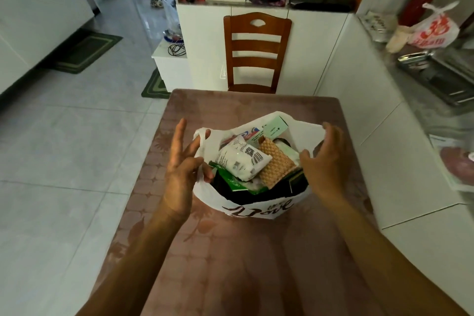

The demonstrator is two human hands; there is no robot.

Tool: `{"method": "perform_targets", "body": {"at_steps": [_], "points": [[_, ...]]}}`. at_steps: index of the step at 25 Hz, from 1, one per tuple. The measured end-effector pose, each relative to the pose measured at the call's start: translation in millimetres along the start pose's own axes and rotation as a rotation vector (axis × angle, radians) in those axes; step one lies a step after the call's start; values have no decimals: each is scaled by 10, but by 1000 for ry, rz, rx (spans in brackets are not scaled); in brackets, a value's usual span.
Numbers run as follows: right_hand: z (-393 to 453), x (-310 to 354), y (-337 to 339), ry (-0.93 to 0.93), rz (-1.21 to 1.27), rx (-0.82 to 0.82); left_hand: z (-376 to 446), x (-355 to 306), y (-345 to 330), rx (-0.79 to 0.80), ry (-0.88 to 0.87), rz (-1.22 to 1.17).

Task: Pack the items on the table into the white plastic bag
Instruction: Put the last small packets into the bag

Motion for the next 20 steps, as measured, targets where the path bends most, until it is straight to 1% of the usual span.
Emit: {"method": "perform_targets", "body": {"at_steps": [1,2,3,4,5,7,9,11,12,13,14,16,18,20], "points": [[35,-141,-1,-132,-5,54,-1,14,-16,-17,1,-8],[62,-259,-29,-295,91,160,-13,28,-41,-34,3,-7],[69,-277,-35,-440,268,263,-20,29,-71,-48,5,0],[78,-236,-26,-530,482,335,-7,11,-97,-56,6,10],[117,-139,32,-554,634,338,31,-38,-128,-54,6,20],[319,185,266,-467,761,245,221,-276,-175,-67,-10,19],[522,588,609,-363,886,158,504,-650,-226,-73,-44,-10],[679,881,858,-284,1012,162,742,-973,-279,-34,-80,61],[727,933,918,-264,1002,181,814,-1040,-289,-23,-88,151],[745,922,931,-256,922,206,852,-1028,-290,-20,-74,225],[734,864,896,-259,814,242,851,-964,-290,-15,-37,243],[660,643,752,-329,668,322,744,-706,-249,10,33,172],[570,426,670,-398,649,341,632,-506,-214,-7,50,125],[569,346,731,-412,719,304,654,-488,-255,-32,21,94]]}}
Point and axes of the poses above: each hand's wrist, its own z-axis towards the middle knuckle, its own y-axis out of the back of the hand, x = y × z, the point moved 2 cm from there along z, towards the middle knuckle, and after that the axes turned 6 degrees about -y, right-handed, at the moved point
